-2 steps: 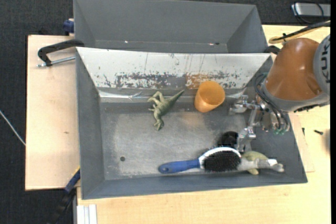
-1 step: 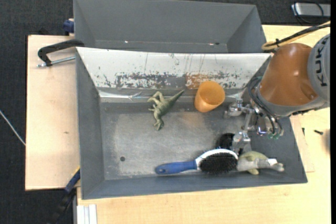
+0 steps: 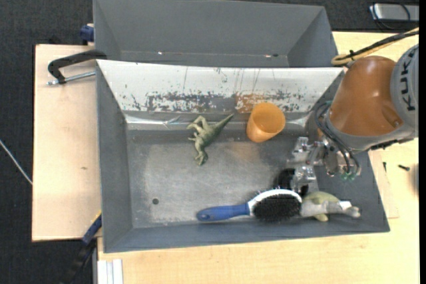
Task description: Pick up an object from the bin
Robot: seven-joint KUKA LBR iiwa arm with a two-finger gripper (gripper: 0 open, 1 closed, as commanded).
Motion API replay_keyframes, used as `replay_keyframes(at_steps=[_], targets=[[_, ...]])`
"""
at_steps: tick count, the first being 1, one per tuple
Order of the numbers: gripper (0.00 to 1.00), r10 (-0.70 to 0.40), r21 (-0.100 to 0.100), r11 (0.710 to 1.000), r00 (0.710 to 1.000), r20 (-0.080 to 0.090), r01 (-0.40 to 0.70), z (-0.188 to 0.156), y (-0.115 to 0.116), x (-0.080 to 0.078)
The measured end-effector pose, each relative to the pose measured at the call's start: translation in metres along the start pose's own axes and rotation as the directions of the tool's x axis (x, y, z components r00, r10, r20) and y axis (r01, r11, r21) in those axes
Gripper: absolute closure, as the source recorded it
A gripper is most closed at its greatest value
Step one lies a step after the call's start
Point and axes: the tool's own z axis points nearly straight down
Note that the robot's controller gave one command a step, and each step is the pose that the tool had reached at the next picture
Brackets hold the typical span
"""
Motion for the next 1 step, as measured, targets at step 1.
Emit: replay_keyframes(at_steps=[1], targets=[[1.0, -0.022, 0.006, 1.0, 0.999, 0.026, 0.022, -0.1779, -0.0294, -0.0132]])
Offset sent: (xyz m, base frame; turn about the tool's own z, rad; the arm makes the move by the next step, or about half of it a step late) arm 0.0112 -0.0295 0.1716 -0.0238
